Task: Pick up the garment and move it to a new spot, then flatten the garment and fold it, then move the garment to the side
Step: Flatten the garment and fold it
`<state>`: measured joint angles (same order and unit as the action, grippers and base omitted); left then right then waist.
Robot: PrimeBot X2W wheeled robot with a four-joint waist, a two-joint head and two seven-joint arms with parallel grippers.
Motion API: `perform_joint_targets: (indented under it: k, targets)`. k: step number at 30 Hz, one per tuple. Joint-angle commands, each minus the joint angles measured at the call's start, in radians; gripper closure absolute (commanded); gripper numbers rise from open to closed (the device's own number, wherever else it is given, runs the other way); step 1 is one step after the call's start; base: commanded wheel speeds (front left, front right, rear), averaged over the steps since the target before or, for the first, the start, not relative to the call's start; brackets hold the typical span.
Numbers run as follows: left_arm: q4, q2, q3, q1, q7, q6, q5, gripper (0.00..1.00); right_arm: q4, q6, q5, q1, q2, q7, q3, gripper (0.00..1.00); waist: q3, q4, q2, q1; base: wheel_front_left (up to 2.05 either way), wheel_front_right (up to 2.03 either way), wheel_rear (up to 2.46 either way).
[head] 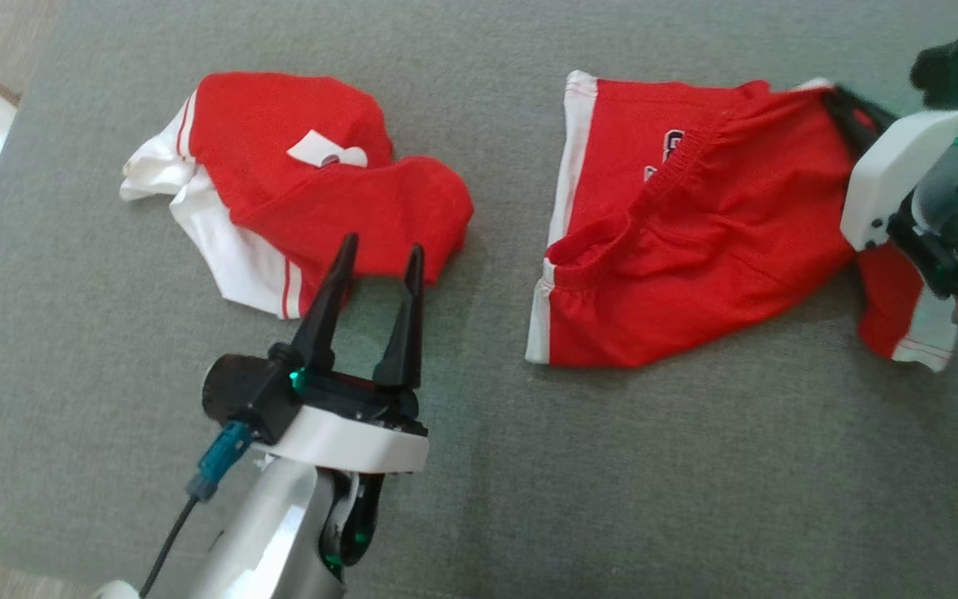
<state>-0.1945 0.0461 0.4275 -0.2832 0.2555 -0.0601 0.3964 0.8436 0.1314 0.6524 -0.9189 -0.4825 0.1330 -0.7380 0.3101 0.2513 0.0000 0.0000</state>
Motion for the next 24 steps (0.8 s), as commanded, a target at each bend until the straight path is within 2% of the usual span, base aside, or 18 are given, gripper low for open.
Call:
perform_joint_targets:
  k: [1,12,20,21,24]
  targets:
    - [0.032,0.004,-0.044,-0.016,0.006,0.01,-0.001,0.0,-0.012,-0.001,0.015,-0.024,0.001,-0.055,0.0,1.0,-0.016,-0.017,0.0,0.0,0.0,0.0,0.0]
    - [0.041,0.004,-0.116,0.018,0.006,0.006,-0.016,0.0,-0.005,-0.001,0.022,-0.025,0.041,-0.332,0.033,1.0,-0.107,-0.088,0.0,0.0,0.0,0.0,0.0]
    - [0.046,0.004,-0.164,0.065,0.006,0.001,-0.035,0.0,-0.136,-0.001,0.024,0.113,0.072,-0.358,0.017,1.0,-0.202,-0.138,0.0,0.0,0.0,0.0,0.0]
    - [0.049,0.004,-0.178,0.082,0.006,0.001,-0.038,0.0,-0.193,-0.001,0.024,0.164,0.081,-0.349,0.007,1.0,-0.225,-0.154,0.0,0.0,0.0,0.0,0.0]
    - [0.05,0.004,-0.191,0.098,0.006,0.0,-0.042,0.0,-0.258,-0.001,0.022,0.223,0.09,-0.323,-0.01,1.0,-0.245,-0.167,0.0,0.0,0.0,0.0,0.0]
